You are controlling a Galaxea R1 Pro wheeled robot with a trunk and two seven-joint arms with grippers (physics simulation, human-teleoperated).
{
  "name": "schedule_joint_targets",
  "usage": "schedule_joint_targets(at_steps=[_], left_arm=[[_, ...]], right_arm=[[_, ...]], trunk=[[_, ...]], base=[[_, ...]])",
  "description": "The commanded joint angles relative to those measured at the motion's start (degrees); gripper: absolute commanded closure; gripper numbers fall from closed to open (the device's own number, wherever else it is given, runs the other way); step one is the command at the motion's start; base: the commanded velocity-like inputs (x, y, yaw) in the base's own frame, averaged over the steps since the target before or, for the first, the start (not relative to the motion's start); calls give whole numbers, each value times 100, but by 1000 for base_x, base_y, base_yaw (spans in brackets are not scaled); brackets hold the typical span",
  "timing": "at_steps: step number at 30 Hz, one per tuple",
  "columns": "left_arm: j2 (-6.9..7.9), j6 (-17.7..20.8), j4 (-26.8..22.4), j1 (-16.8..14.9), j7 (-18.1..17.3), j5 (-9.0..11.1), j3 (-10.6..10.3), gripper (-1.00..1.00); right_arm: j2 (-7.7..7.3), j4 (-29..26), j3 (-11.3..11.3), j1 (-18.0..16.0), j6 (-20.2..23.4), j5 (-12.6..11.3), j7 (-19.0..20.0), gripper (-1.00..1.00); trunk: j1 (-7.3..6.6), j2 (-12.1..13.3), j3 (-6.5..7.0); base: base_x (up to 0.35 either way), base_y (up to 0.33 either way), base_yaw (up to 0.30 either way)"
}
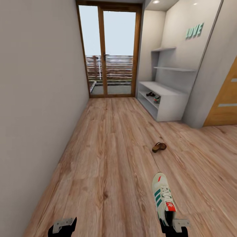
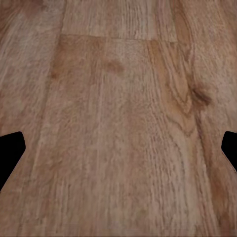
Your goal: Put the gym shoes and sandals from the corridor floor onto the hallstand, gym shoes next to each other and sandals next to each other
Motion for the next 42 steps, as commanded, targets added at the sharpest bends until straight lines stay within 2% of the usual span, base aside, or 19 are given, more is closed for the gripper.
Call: schedule_joint_targets(at_steps=[1,13,32,42], left_arm=[[-6,-23,3,-5,-40,-53,43,-100],[-5,-21,3,-5,-41,-52,44,-100],[8,-23,-3,-5,-48,-52,51,-100],[18,-15,-6,-5,-48,-47,51,-100]], right_arm=[[-5,4,25,-3,-20,-35,2,100],[-5,0,18,-3,-20,-43,-4,100],[-5,3,17,-3,-20,-44,-4,100],[-5,4,17,-3,-14,-38,-4,100]], trunk=[[2,-2,-5],[2,-2,-5],[2,-2,-5],[2,-2,-5]], base=[[339,0,0],[339,0,-45],[339,1,-253],[335,87,-266]])
